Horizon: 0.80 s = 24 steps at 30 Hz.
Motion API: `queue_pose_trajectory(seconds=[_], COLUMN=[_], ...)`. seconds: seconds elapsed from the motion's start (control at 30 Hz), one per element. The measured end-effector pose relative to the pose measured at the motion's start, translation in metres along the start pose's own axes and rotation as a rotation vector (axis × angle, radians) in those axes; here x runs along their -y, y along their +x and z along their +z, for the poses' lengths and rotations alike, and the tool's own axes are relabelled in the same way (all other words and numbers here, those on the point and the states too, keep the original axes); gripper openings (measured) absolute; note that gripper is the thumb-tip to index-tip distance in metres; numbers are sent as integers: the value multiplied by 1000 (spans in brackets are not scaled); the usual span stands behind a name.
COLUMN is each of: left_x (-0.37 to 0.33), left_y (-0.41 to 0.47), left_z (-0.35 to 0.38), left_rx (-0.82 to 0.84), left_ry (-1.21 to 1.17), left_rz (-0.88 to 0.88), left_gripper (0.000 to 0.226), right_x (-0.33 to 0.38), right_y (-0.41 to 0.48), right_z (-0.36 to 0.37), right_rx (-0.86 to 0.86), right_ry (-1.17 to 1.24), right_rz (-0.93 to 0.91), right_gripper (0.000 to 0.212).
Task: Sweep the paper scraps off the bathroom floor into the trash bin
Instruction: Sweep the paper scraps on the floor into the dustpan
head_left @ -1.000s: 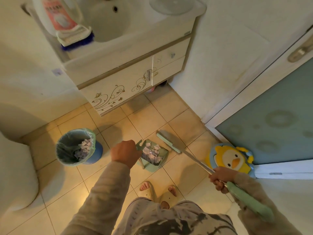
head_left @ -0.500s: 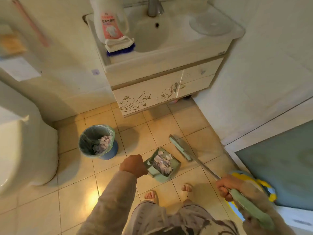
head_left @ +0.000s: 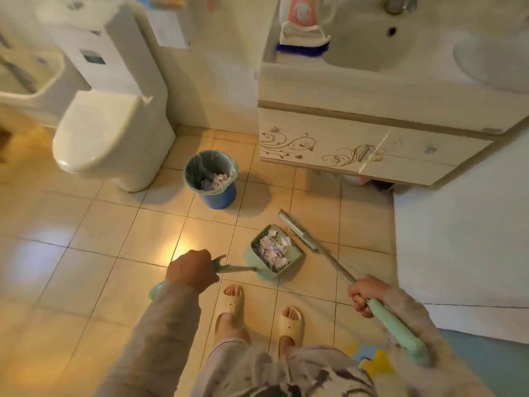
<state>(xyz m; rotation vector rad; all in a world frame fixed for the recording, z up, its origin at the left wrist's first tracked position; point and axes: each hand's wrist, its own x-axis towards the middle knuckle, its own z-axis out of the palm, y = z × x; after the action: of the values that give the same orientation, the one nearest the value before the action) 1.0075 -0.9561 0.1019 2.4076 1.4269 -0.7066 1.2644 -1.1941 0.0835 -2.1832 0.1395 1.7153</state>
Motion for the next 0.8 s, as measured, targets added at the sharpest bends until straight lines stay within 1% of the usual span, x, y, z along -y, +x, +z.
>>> queue_pose_trajectory(seconds=[0.13,0.3,0.57,0.7,0.8], left_x=[4,14,41,56,64], left_y=[-46,-91,-128,-144,-151], left_z=[32,65,77,82,78], left_rx=[-30,-44,-110,-175,-215], left_ry=[-72,-170,-222,-295,-354], left_rz=[-103,-208,-299,-391,-455], left_gripper=[23,26,20,19,19], right_x=[5,10,22,31,37], right_y=[-2,-8,-12,-11,-10], right_z=[0,15,37,54,75], right_rx=[23,48,69,60,44], right_ry=[-38,-78,-45,-103,-203], right_rz=[-38,-46,-66,-68,-83], right_gripper=[37,30,30,27,24])
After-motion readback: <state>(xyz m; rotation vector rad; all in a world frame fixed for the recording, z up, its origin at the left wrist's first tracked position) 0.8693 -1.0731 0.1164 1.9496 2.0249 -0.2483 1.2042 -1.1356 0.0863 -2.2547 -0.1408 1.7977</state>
